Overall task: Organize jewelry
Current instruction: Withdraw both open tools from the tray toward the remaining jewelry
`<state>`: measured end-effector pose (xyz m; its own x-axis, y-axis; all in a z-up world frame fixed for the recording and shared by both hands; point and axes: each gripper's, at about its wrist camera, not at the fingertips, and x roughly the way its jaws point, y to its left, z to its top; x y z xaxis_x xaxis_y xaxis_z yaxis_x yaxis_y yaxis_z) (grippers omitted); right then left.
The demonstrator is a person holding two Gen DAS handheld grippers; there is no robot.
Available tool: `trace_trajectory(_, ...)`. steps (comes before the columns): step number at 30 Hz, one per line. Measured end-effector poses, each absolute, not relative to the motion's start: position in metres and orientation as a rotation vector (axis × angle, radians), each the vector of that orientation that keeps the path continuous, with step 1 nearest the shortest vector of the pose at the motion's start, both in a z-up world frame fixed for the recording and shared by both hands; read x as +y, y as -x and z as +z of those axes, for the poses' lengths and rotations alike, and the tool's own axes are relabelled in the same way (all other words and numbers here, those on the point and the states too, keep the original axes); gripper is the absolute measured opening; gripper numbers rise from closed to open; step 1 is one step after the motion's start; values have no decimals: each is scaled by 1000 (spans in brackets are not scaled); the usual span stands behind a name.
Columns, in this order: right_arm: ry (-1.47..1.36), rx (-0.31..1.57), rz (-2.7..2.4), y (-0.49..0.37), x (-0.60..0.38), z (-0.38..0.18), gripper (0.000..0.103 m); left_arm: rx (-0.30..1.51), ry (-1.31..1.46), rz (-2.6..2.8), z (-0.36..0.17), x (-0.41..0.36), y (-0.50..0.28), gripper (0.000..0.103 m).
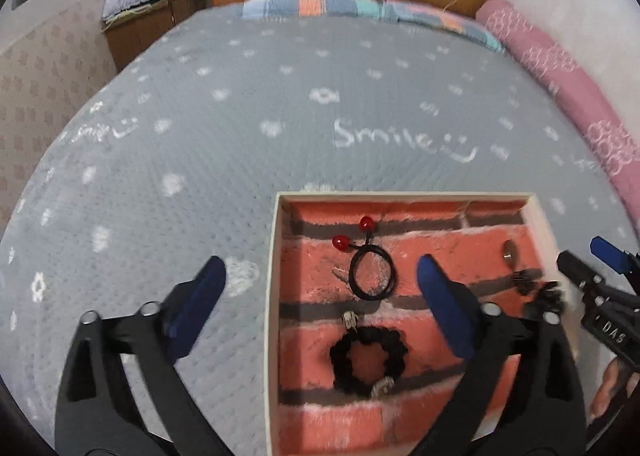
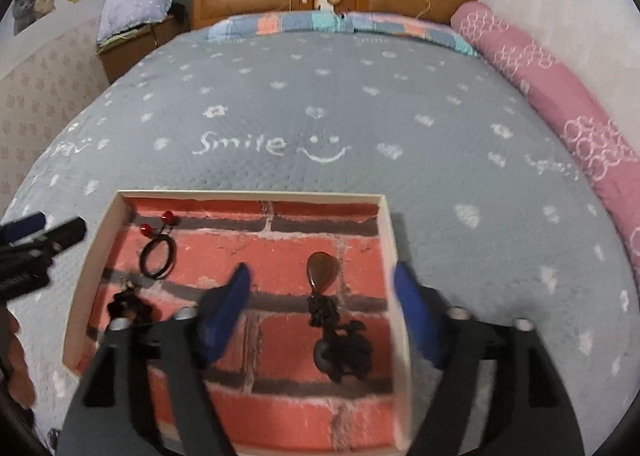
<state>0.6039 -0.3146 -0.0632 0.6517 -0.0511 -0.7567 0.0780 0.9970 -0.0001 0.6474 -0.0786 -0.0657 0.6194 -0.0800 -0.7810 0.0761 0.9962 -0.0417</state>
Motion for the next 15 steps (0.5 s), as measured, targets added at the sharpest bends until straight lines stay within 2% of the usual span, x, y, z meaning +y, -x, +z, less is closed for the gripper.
trace_trajectory(3,-51,821,-78,-575,-320,-45,85,871,24,-119,-42,-67,-619,98)
trace_trajectory(7,-58,784,-81,-531,-322,-25,90,813,3,-142,-16,-52,-569,98)
trace_trajectory(8,-54,772,-91,-521,-322,-21,94,810,0,-144,-13,-49,-559,98)
trace_trajectory(15,-33,719,-106,-448,-319,0,95,731,-2,-149,13,-21,-473,98)
